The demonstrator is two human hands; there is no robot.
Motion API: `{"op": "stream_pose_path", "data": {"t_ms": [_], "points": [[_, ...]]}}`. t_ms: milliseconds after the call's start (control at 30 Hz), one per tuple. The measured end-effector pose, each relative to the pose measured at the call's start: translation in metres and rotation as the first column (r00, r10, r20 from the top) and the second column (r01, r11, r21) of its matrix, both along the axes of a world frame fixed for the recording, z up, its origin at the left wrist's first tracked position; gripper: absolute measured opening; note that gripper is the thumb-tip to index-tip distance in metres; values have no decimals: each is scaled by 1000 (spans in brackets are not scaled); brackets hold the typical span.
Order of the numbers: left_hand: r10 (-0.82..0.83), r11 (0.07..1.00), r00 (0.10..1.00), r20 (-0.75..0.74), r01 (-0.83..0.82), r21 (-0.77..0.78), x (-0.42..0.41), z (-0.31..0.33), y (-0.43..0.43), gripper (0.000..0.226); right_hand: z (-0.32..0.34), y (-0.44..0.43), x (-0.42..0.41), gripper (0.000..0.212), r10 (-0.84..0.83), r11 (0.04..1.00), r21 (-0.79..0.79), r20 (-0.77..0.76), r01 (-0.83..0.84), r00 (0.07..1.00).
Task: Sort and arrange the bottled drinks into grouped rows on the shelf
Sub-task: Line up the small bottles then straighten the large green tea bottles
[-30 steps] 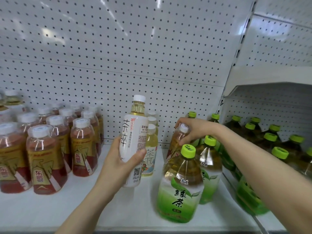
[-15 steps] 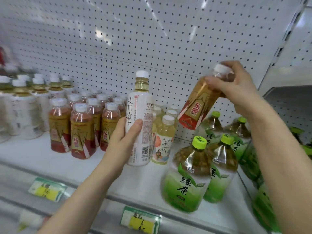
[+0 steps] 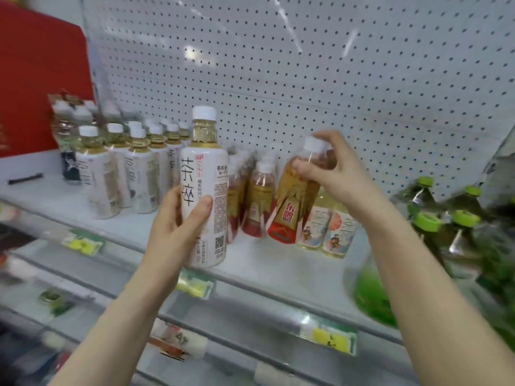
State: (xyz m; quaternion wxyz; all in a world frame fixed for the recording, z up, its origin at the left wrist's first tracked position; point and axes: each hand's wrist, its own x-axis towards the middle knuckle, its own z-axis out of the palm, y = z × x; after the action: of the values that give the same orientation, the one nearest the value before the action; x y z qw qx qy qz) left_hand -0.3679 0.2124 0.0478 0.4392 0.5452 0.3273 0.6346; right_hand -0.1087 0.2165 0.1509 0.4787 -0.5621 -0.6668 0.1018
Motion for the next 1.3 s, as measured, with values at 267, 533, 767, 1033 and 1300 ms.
{"op": "stream_pose_path", "data": {"t_ms": [267,533,767,1033,1300], "points": [[-77,995,992,-103,70,-71,-105,-22,27,65,-52,56,-59,67,-79,984,-159,-12,76,997],[-198,978,976,-96,191,-81,-124,-28,52,47,-64,79,-72,72,-167,963,-193,127,190,978],[-252,965,963,-97,243,-96,-117,-30,70,56,-62,78,-78,78,-213,931,-248,228,268,950],[-235,972,959,-158,229,-59,-113,-40,87,63,-20,65,-188,53,68,997,-36,79,-65,995],[-90,990,957,-276,117,84,-160,-48,112,56,-41,96,-259,49,145,985,-107,111,-133,983]]}}
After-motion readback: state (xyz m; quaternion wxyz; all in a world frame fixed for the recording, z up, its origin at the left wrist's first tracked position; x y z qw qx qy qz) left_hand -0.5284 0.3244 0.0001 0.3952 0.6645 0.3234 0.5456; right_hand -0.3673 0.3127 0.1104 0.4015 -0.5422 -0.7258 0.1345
